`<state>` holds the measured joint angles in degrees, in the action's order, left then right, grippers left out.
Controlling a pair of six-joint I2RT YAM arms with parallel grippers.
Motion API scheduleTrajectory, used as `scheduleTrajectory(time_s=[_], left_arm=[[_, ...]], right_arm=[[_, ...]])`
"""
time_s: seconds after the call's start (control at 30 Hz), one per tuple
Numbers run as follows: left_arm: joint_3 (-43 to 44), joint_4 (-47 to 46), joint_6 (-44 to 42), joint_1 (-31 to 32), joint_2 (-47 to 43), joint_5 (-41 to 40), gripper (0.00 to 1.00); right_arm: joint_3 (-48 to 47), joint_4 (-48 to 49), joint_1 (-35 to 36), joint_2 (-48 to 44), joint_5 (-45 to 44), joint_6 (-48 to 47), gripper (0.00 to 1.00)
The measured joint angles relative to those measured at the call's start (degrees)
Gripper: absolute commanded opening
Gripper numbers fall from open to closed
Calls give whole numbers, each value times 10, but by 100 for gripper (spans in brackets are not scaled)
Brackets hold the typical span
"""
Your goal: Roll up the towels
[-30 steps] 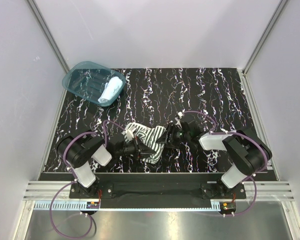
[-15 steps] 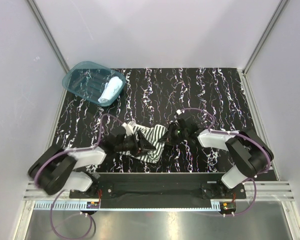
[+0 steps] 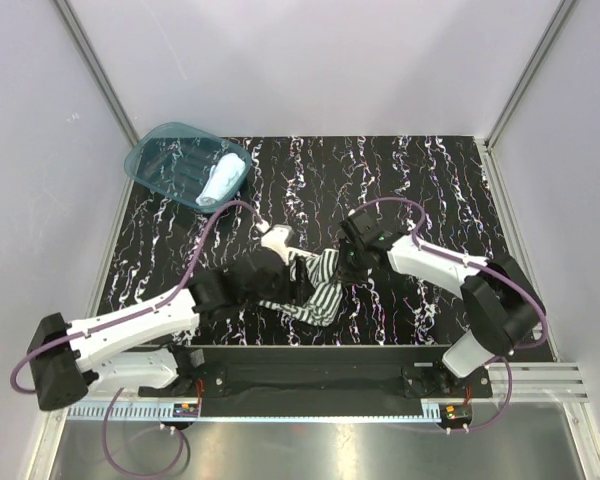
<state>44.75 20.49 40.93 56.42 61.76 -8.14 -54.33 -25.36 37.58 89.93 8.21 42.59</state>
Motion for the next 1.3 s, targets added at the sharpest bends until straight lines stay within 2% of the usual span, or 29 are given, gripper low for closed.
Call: scheduleTrajectory(time_s=[0.17,0.33,0.4,0.53,0.73,0.83,0.93,1.1,1.13,1.17,1.2,1.3], left_arm=[[67,60,-28,115,61,-148,71],[119,73,-52,186,153,-234,78],[129,62,-67,206,190,-250,81],[129,31,-101,228,247,-256,94],[127,-6,-120,227,298,-251,94],[115,-16,-114,226,307,-248,91],[86,-35,-104,226,307,-246,83],[42,-71,-87,222,336,-235,62],[42,-83,-81,222,341,-235,59],[42,-90,-78,221,344,-235,54],[42,-94,-76,220,344,-233,48],[29,-120,-76,210,342,-223,39]], right_arm=[[-52,-63,18,41,-28,-7,5],[-78,-93,23,57,-33,-8,5],[-85,-101,24,60,-33,-8,5],[-93,-114,26,66,-33,-8,6],[-99,-128,28,66,-33,-11,9],[-104,-136,28,67,-32,-15,12],[-113,-144,29,70,-30,-17,19],[-133,-157,32,82,-26,-25,35],[-137,-160,32,85,-27,-26,45],[-141,-163,32,86,-26,-27,50],[-147,-168,32,88,-26,-31,52],[-167,-179,29,91,-24,-42,58]])
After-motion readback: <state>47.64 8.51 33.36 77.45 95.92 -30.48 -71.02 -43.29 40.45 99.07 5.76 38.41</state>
